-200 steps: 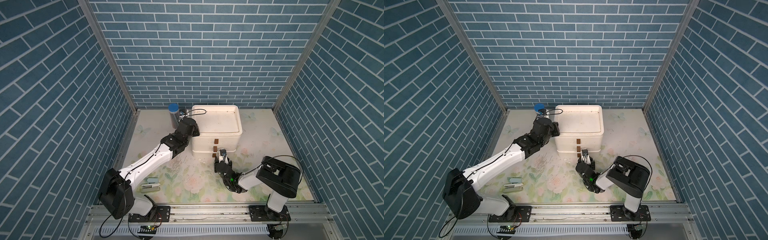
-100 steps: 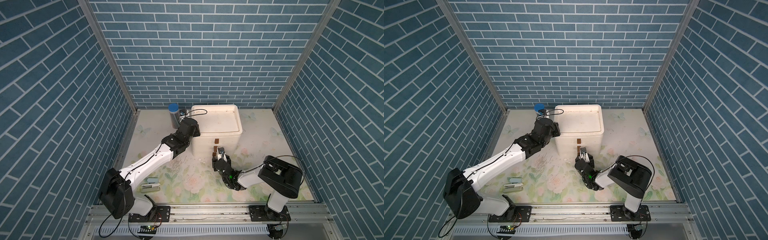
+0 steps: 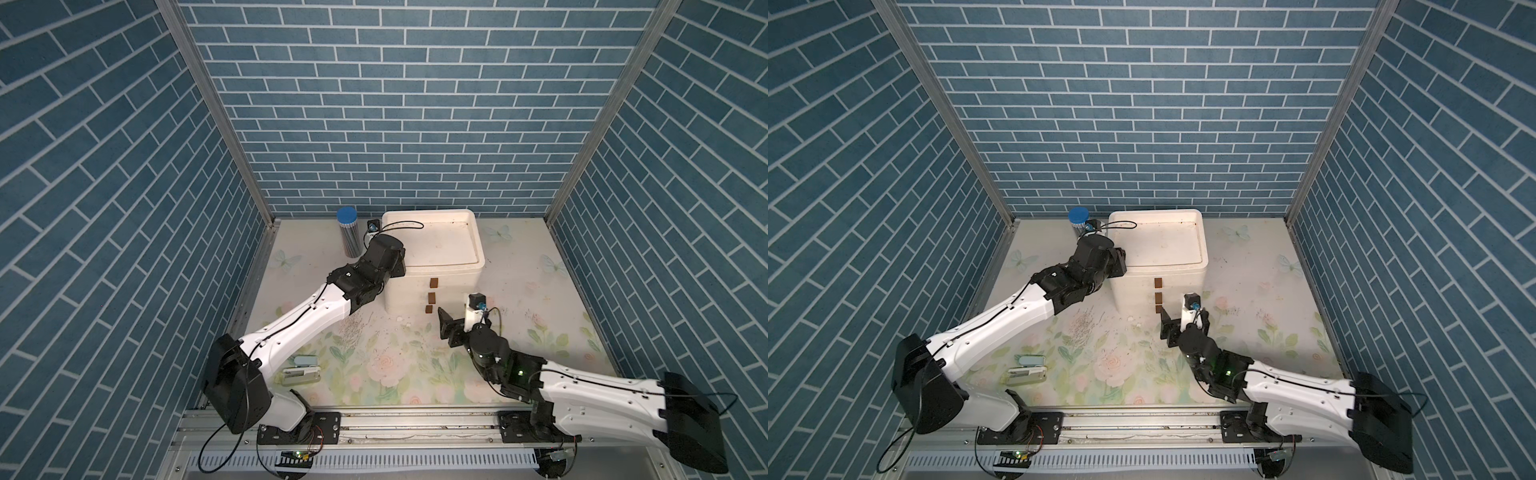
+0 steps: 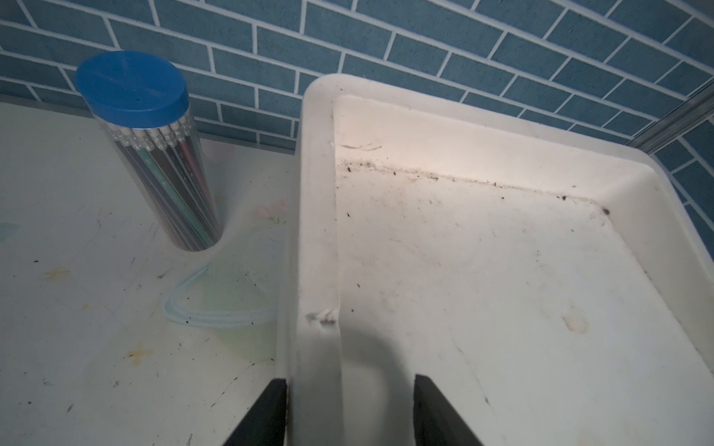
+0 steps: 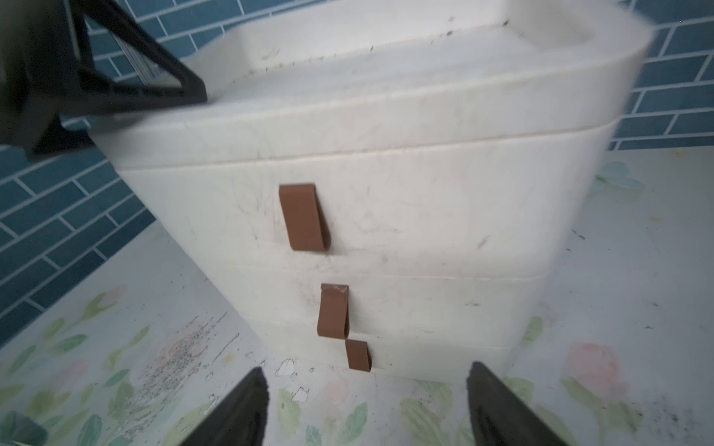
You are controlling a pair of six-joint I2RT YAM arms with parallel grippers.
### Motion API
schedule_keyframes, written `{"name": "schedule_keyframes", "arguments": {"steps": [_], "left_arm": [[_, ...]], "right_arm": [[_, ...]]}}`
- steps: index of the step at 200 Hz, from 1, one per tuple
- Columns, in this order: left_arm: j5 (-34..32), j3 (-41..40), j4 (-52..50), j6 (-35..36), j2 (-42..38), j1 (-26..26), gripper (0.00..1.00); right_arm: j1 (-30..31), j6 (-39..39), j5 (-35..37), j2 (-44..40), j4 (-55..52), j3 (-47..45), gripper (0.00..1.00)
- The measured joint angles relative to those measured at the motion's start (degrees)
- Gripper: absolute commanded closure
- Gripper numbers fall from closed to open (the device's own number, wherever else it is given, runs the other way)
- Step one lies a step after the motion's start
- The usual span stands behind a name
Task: Place the umbrella in the drawer by color
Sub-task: Close the drawer in the storage box, then reset both arms
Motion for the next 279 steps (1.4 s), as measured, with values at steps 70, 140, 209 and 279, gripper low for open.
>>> {"name": "schedule_keyframes", "arguments": {"steps": [70,140,209,279], "left_arm": [[-8.15,0.48,2.27,6.32,-11.52,-0.13,0.08],[-33.35,-17.05,11.76,11.26,-22.56,3.41,0.0],[-35.54,-25.03,19.71,14.95,-12.41,20.0,0.0],[-27.85,-41.11,40.68,18.32,0.26,31.1,0.0]], "right_arm": [[0.0,2.99,20.85,-20.39,-27.87,9.55,0.01],[-7.85,-7.23,31.5,-31.71,-18.56,-2.45,0.01],[-48.78,-7.41,13.35,-2.29,-4.9,-4.31,0.0],[-55.91,-15.61,0.74,23.85,30.69,-13.35,0.0]]}}
